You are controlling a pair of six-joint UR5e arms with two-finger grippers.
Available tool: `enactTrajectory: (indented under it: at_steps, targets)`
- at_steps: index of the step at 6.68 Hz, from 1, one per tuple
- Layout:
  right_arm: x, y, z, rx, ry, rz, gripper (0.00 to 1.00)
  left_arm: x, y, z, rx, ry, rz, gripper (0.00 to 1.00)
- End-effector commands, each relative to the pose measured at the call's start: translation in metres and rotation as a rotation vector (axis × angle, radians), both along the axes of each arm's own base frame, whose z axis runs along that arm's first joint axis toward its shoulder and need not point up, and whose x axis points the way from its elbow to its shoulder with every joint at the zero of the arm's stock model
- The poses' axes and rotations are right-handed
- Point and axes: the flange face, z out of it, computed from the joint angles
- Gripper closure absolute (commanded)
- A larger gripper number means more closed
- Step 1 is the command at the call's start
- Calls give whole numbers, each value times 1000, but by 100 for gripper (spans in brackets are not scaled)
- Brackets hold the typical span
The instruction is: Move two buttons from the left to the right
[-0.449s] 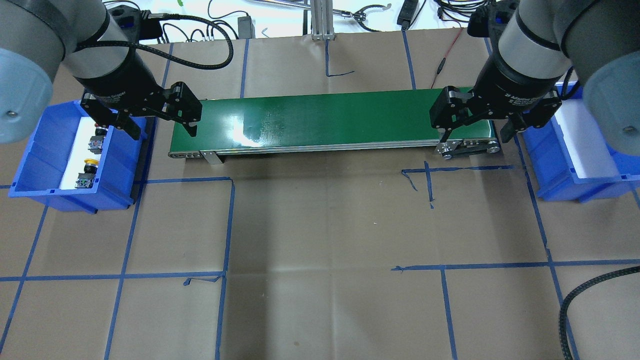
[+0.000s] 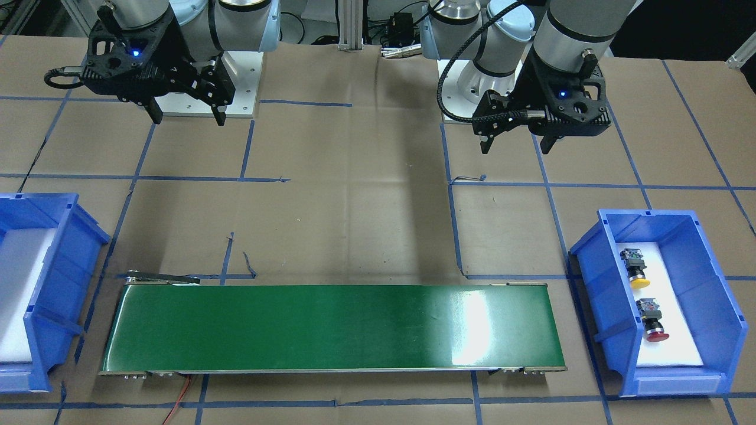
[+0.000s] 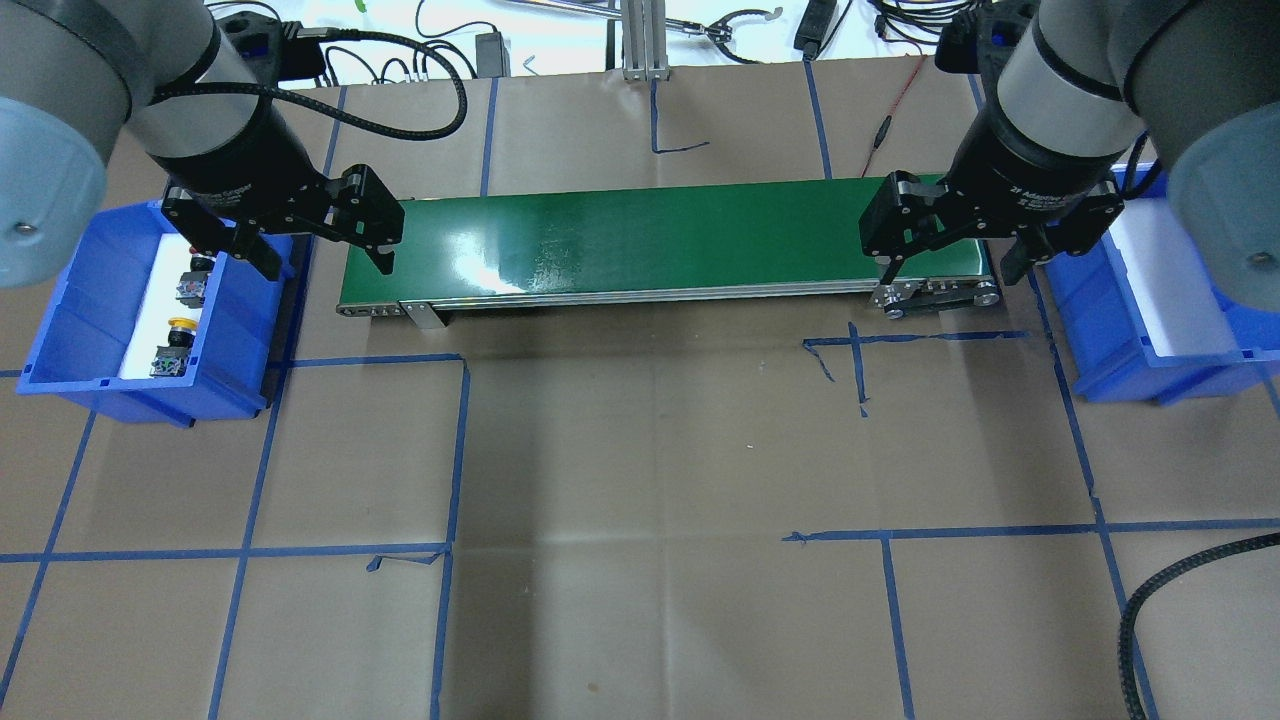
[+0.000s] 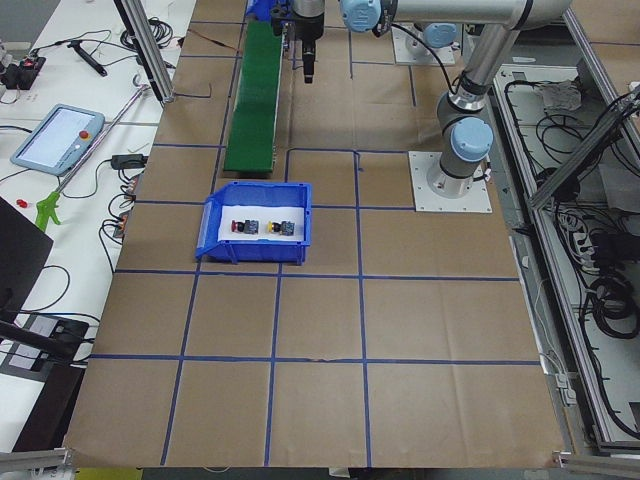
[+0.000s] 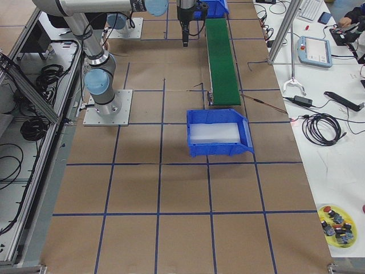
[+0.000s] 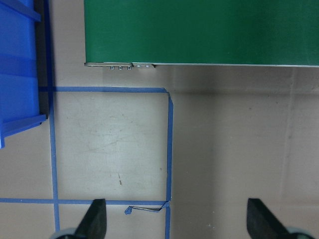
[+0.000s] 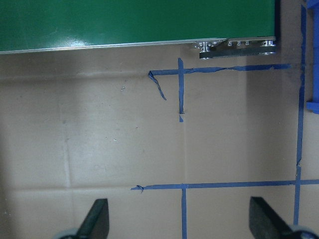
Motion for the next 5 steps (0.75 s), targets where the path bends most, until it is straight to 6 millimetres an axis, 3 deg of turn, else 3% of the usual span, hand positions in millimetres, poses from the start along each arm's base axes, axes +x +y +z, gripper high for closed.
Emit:
enactTrajectory:
  at_steps: [1,5]
  targets:
    - [0,0,0,2,-2,0,0,0,0,-1,3,-1,-2,0]
    - [0,0,-1,2,-5,0,0,6,-2,-2,3,-4,-12,0]
